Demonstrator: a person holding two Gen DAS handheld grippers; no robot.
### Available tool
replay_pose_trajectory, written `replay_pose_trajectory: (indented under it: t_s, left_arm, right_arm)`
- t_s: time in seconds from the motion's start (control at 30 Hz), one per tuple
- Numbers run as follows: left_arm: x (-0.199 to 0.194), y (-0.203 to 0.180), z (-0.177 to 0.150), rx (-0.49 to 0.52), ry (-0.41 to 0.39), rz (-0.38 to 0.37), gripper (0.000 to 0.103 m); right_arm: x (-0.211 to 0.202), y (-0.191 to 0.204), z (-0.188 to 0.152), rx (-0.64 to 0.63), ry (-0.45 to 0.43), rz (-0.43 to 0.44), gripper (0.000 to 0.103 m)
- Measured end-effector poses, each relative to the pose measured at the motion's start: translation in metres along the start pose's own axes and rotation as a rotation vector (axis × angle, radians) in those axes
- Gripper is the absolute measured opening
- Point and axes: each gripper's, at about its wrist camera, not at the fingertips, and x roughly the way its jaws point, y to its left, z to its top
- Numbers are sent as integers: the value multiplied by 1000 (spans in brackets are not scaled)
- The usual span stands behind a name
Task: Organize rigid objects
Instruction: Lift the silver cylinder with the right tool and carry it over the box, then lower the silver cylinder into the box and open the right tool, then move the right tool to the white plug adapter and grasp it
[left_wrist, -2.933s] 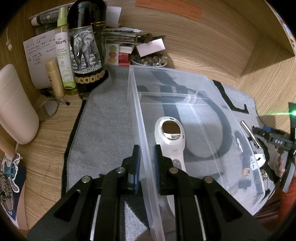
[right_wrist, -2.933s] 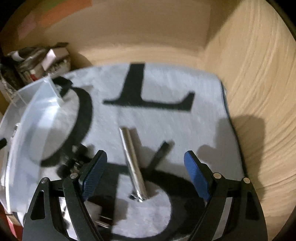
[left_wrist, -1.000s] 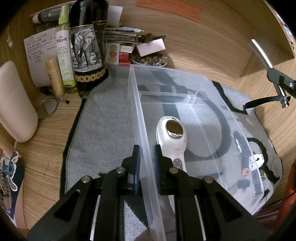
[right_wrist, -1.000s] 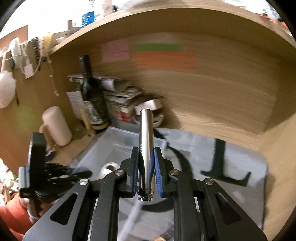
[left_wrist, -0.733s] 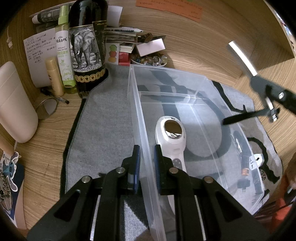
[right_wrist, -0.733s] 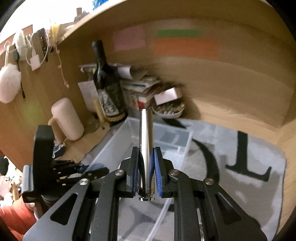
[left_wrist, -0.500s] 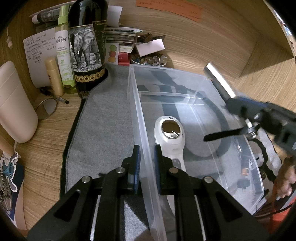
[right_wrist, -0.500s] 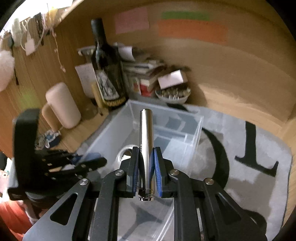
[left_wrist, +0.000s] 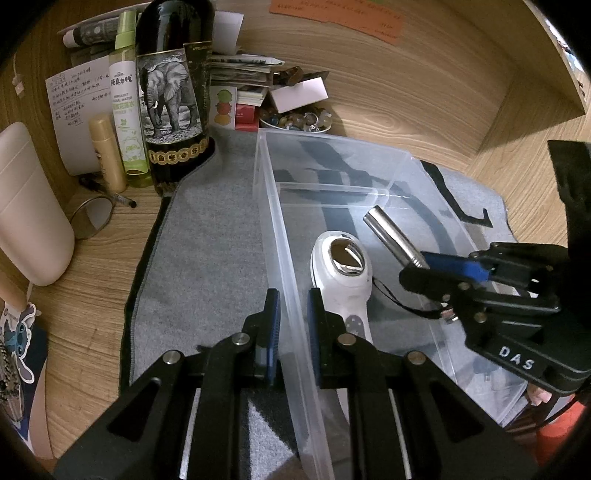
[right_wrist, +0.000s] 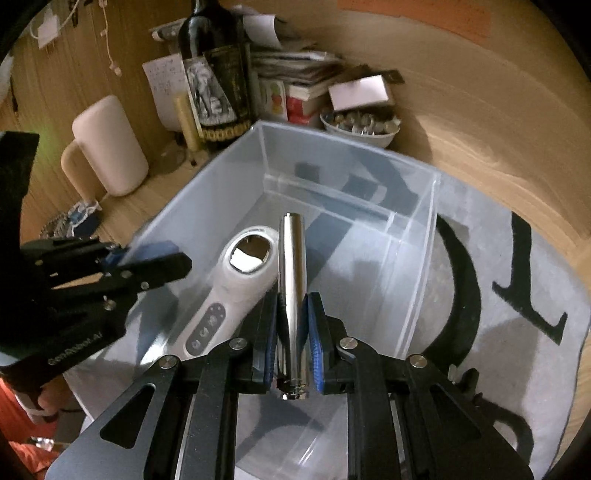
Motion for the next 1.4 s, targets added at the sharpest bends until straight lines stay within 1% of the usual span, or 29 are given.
replay_pose_trajectory:
  t_s: [0.23, 0.33, 0.4, 0.43, 0.5, 0.63, 0.7, 0.8, 0.87, 0.97, 1.1, 1.23, 1.4]
  left_arm:
    - [0, 0, 1, 4, 2, 2, 13]
    - [0, 0, 0, 4, 2, 1, 13]
    - [0, 0, 1, 4, 2, 2, 13]
    - [0, 0, 0, 5, 2, 1, 13]
    - [0, 0, 1, 5, 3, 2, 13]
    - [0, 0, 1, 7, 3, 5, 13]
    - [1, 0, 1, 7, 3, 6, 13]
    - [1, 0, 1, 7, 3, 7, 13]
    - [1, 0, 1, 8, 2, 7, 13]
    - [1, 0, 1, 8, 2, 6, 13]
    - [1, 1, 1, 8, 1, 5, 13]
    - [1, 1, 0, 7, 2, 4, 13]
    - [1, 1, 0, 7, 1, 4, 13]
  right_arm:
    - [0, -1, 1, 11, -1, 4, 15]
    - [0, -1, 1, 20, -1, 13, 17]
    - [-4, -2, 0, 22, -9, 16, 27]
    - [-6, -1, 0, 19, -19, 18, 30]
    - [-13, 0, -1, 16, -43, 7, 45]
    - [-29, -1, -2, 13, -97, 1, 58]
    - [-39, -4, -1, 24, -130, 4, 67]
    - [-54, -11, -2, 45, -180, -21, 76]
    - [-62, -17, -3, 54, -207, -49, 79]
    - [-76, -31, -8, 79, -240, -120, 83]
    - [-87, -54, -16, 125, -242, -201, 84]
    - [-90, -78, -31, 190, -215, -254, 84]
    - [-81, -103, -59, 266, -137, -303, 84]
